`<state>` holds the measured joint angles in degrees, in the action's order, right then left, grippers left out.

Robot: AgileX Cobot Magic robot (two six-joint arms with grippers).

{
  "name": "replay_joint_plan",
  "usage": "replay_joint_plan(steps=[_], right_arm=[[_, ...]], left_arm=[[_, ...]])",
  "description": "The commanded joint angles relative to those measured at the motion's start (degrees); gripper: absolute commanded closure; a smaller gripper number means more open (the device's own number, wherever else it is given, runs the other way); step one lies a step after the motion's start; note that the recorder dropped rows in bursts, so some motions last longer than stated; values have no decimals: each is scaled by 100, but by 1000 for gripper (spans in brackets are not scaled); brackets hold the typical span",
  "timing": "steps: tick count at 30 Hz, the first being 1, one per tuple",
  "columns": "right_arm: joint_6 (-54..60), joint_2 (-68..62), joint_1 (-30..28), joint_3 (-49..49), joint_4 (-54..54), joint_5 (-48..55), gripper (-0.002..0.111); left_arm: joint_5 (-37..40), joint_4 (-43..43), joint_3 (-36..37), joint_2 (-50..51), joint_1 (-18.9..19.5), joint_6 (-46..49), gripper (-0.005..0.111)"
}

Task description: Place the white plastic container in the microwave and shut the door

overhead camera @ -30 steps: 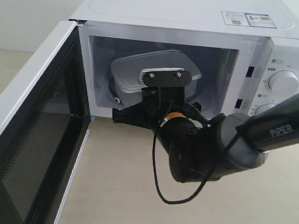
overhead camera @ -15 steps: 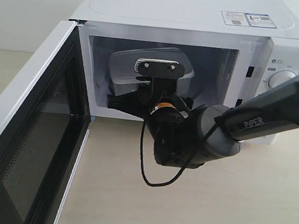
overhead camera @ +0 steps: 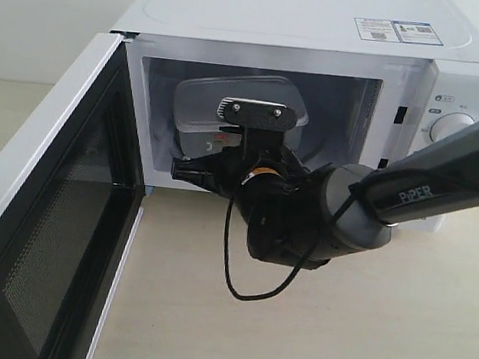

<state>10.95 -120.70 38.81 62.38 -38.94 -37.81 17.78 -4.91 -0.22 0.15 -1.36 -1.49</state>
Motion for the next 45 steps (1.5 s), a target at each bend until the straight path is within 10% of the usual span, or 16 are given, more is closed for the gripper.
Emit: replay_joint_plan(steps=[1, 8, 22, 45], right_arm=[[141, 628, 35, -458, -27, -62, 108], [875, 2048, 35, -1547, -27, 1032, 108], [1449, 4621, 35, -1852, 212, 7193, 108], [386, 5028, 35, -2057, 1286, 7845, 108]], left_arm=[[-25, -15, 22, -15, 11, -71, 103], [-25, -15, 22, -15, 11, -71, 103], [-25, -15, 22, -15, 11, -71, 103], [-25, -15, 22, -15, 11, -71, 103]])
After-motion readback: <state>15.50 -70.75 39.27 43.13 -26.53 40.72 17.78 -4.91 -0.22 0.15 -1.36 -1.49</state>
